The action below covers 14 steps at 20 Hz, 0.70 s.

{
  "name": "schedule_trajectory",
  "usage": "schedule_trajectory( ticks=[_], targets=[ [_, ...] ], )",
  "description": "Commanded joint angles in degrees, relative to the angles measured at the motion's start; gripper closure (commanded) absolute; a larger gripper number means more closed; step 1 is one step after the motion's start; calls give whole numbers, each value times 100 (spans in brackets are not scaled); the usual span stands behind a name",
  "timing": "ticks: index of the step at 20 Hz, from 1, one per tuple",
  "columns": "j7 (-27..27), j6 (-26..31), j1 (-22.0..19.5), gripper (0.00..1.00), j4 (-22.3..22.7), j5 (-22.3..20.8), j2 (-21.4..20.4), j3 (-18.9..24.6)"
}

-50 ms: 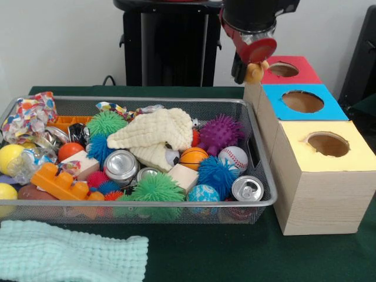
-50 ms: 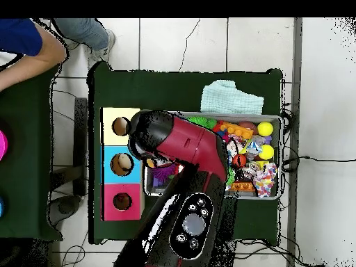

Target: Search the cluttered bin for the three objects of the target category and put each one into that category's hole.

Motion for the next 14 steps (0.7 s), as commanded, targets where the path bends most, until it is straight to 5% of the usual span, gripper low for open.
schedule_trajectory(
  ticks=[1,14],
  targets=[
    [76,200,-277,100,-170,-442,26,341],
    [729,-700,-106,100,398,-80,302,647]
  ],
)
